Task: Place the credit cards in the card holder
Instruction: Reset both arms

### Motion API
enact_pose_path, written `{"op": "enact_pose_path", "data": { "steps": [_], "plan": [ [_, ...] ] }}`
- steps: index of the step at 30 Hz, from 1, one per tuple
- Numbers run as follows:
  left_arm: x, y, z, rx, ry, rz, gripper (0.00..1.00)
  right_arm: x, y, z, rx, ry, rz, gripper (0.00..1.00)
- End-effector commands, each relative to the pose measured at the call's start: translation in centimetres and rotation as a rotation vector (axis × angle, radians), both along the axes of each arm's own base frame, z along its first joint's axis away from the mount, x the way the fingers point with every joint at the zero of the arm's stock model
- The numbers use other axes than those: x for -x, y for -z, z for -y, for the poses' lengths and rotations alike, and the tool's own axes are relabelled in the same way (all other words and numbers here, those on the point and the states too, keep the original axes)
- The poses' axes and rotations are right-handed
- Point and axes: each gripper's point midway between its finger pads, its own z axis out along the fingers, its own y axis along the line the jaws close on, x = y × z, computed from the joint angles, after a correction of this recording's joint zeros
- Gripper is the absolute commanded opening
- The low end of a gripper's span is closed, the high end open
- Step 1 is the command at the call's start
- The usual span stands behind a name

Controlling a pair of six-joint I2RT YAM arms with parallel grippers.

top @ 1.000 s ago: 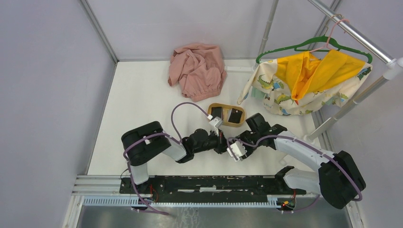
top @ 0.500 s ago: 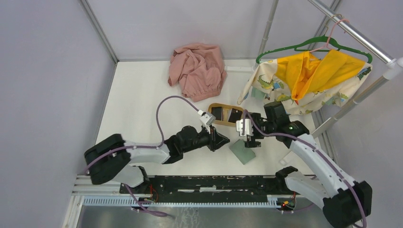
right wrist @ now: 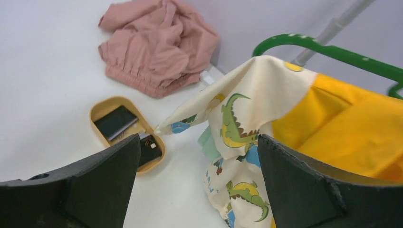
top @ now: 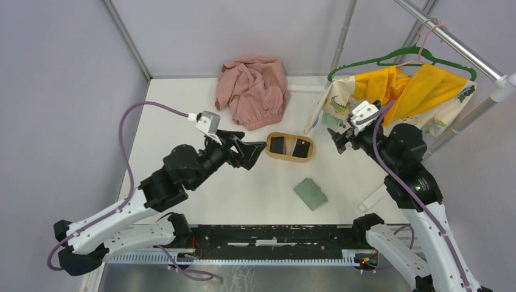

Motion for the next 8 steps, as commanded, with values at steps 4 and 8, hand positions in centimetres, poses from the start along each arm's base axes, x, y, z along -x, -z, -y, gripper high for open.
{"op": "enact_pose_path", "data": {
  "steps": [4,8],
  "plan": [
    [0.7,-1.9,-5.5,-0.141,-0.116,-0.046,1.00,1.6,-6.1,3.1,-0.264,0.184,0.056,0.98],
    [1.4,-2.9,-6.9,-0.146,-0.120,-0.038,1.00,2.3,-6.5,3.2,-0.251,0.155,0.068,0.98]
  ]
}}
